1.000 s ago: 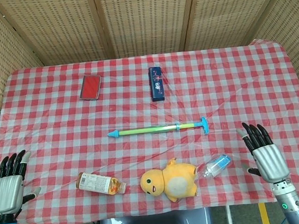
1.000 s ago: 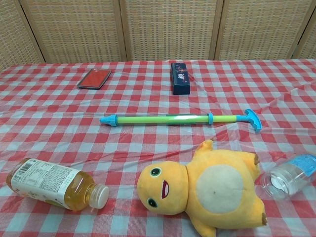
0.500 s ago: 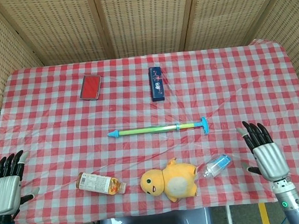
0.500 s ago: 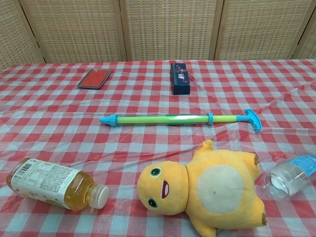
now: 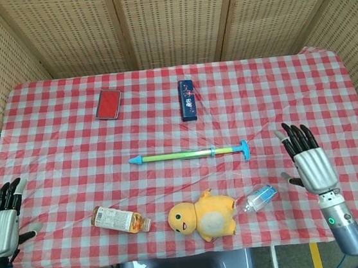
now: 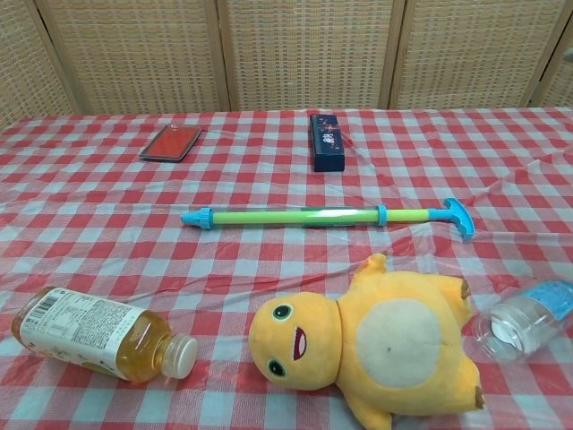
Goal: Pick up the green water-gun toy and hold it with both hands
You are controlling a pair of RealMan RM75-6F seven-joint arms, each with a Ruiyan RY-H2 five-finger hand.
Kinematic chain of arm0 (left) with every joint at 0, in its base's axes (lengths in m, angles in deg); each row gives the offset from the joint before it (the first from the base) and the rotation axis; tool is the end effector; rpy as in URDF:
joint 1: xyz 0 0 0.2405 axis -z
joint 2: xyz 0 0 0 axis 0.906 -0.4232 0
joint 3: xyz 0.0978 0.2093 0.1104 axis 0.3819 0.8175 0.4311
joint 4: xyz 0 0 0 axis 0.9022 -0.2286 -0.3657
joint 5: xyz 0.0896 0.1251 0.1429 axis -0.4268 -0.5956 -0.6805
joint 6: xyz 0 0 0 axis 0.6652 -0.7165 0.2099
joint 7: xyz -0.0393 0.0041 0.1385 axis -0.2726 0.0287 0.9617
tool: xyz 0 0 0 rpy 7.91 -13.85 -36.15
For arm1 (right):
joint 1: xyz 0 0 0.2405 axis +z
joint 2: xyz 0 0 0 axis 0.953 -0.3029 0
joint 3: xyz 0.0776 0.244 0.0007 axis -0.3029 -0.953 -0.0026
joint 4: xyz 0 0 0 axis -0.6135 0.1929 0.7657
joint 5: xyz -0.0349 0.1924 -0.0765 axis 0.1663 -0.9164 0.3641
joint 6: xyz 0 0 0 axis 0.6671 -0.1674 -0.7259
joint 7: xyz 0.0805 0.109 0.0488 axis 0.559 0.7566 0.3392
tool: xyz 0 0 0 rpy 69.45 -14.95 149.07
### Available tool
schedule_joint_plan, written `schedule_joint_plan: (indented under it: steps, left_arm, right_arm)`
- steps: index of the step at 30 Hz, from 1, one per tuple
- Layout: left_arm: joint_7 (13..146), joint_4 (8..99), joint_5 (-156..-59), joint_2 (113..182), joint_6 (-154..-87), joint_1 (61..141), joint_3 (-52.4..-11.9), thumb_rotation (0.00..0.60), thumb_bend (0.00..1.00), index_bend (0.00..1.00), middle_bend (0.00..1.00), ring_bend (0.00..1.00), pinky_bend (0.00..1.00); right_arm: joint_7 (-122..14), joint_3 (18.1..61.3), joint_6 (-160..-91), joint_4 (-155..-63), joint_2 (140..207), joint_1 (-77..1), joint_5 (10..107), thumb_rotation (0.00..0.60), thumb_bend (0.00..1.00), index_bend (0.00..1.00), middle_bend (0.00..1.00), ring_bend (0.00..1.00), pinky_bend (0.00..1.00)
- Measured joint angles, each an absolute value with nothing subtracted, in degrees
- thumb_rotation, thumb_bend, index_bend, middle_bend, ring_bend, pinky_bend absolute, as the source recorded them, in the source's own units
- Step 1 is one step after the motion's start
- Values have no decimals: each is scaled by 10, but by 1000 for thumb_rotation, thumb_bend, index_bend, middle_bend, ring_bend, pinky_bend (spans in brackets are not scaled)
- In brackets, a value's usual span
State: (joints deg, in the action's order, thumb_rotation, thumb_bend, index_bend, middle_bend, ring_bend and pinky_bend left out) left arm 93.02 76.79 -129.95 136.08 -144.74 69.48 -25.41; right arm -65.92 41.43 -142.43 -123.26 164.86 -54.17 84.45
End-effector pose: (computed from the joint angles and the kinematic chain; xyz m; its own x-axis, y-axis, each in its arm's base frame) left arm -0.2906 0.1720 0.1193 0.4358 -0.0067 0.9000 0.8995 0.0386 -0.4353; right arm -0.2403 -0.2634 0.1075 0.4313 0.1265 0.8933 -0.8565 -0.2536 0.4494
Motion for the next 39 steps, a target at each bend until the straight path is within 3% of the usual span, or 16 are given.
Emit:
schedule_joint_plan:
  steps: [4,7,10,19,28,39]
  left_arm:
    - [925,767,-1296,1360,-1446,695,-257,600,62,0,0,0,0]
    - [924,765,-1290,1362,-1442,696,-261,600,65,0,0,0,0]
    - [924,762,-1286,1365,-1431,700,-264,600,65,0,0,0,0]
    - [915,751,-1258,1366,-1407,707,-276,600,65,0,0,0,0]
    - [916,748,-1253,1367,-1398,710,-277,600,65,0,0,0,0]
    - [914,747,-1248,1366,-1393,711,-279,600,66,0,0,0,0]
  right_arm:
    - [-701,376,-1390,-1235,1666,-500,818,600,148,237,772,769,501]
    - [-732,354,-1357,-1226,1687,-465,791,600,159,355,919,912,621]
    - [-763,338,-1307,-1207,1715,-432,745,600,211,415,989,983,701]
    - [-843,316,-1188,-1110,1810,-344,601,600,398,468,1000,1000,769]
    - [-865,327,-1164,-1058,1850,-318,553,600,479,494,1000,1000,769]
    - [-871,342,-1146,-1021,1866,-310,509,600,486,488,1000,1000,769]
